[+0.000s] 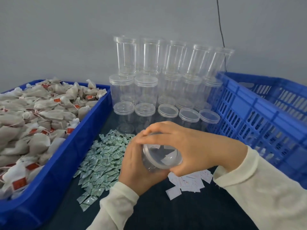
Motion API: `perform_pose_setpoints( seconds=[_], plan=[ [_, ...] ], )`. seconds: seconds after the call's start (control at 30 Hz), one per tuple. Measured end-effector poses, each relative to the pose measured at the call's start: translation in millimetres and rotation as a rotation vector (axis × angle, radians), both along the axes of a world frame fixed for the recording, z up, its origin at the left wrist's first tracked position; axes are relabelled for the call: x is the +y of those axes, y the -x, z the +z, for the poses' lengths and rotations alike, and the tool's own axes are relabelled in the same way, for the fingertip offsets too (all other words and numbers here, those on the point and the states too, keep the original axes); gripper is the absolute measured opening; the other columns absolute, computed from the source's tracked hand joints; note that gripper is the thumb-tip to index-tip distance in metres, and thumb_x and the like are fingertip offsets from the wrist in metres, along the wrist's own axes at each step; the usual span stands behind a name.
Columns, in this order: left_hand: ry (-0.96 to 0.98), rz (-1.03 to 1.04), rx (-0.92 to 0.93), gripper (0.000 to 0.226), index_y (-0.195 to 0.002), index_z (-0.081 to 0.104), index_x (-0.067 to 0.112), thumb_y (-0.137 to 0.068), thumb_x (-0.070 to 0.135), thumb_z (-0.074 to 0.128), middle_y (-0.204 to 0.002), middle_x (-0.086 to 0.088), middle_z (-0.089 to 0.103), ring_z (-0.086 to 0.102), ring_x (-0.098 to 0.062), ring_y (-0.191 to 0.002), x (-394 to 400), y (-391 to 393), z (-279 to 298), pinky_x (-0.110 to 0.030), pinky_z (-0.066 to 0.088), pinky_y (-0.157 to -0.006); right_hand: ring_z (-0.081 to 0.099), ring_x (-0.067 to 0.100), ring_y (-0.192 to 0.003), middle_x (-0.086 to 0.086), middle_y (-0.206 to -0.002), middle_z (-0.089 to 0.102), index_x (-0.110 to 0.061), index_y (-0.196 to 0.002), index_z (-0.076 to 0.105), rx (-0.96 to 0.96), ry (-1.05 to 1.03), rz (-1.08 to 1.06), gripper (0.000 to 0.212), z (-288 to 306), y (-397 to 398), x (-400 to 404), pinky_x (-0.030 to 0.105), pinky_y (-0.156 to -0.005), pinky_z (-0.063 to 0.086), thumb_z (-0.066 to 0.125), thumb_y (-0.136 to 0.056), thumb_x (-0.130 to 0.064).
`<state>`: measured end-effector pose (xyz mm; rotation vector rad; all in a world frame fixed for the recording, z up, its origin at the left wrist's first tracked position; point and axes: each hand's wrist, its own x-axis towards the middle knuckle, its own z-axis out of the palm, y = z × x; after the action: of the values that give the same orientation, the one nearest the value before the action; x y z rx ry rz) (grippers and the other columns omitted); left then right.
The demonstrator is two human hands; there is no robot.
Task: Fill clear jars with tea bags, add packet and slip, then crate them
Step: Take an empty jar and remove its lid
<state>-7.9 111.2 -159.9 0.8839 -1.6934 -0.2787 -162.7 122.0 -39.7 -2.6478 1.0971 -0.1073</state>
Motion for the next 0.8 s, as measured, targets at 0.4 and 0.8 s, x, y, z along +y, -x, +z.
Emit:
perform_pose_setpoints(
  seconds=[0.4,0.8],
  plan=[
    [0.094,0.159,-0.122,0.081,-0.127,0.051,-0.003,-0.065,0.042,0.076,-0.129,0.002,0.049,0.043,-0.018,-0.118,3,-5,-9,-0.037,0.040,-0.100,0.044,0.010,-0.116,-0.014,-0.128,0.042,-0.040,-0.139,0.022,0.087,0.172,-0.241,0.089,-6,-16,6,0.031,-0.093,0.045,0.069,-0.068,-0.063],
    [-0.104,0.124,-0.055,0.103,-0.135,0.043,0.008,-0.048,0.030,0.093,-0.130,0.025,0.034,0.031,0.000,-0.120,4,-23,-8,0.003,0.019,-0.098,0.049,-0.005,-0.115,-0.017,-0.125,0.045,-0.048,-0.110,0.037,-0.701,0.188,-0.538,0.075,-7,65,-18,0.015,-0.093,0.040,0.081,-0.052,-0.063]
  ],
)
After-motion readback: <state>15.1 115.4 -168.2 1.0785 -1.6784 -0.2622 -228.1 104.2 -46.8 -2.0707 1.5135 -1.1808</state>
